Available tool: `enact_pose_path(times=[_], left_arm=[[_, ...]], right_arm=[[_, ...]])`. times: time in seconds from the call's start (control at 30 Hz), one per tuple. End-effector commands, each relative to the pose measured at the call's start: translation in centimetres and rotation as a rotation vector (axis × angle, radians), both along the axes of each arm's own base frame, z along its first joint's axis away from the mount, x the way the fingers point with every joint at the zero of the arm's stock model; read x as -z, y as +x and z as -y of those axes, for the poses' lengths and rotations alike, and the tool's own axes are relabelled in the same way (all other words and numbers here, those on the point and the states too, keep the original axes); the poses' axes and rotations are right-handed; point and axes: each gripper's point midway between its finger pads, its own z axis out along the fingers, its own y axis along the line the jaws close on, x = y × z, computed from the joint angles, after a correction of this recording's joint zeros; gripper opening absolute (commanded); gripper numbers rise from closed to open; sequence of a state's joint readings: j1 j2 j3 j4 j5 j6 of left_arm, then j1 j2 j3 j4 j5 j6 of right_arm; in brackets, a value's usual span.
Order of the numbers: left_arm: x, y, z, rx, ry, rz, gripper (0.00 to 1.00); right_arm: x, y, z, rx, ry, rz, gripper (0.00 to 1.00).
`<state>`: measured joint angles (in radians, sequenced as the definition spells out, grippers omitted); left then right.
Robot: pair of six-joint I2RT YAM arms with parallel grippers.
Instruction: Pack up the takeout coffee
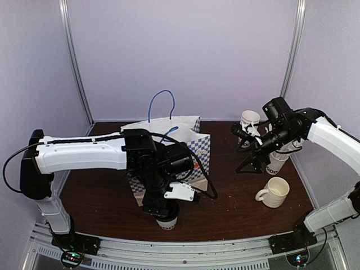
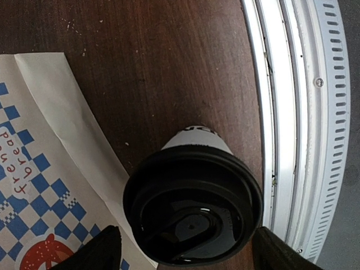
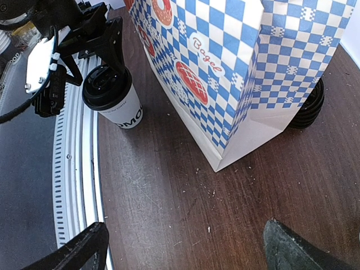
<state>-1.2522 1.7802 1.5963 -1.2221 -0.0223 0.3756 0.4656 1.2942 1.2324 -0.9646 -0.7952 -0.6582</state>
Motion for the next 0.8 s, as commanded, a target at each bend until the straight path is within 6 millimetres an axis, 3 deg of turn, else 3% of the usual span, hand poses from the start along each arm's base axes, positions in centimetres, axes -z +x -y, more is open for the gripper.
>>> enact_pose_path(times=[0.0, 0.23, 0.53, 0.77], left_arm=[[0.3, -0.3, 0.5, 0.023, -0.013, -0.015, 0.83], [1.0, 0.1, 0.2, 0.005, -0.005, -0.019, 0.81], [1.1, -0.5, 0.7, 0.018, -0.046, -0.058, 0.71], [1.8, -0.3, 0.7, 0.017, -0.064, -0.040, 0.76]], right_arm=[[-0.4, -0.2, -0.3, -0.012, 0.025, 0.004, 0.99], [-0.2, 0.0, -0.4, -0.014, 0.022, -0.009, 1.00], [0.2, 0.1, -0.5, -0.012, 0.015, -0.022, 1.00], [0.4, 0.2, -0.5, -0.012, 0.011, -0.029, 0.99]])
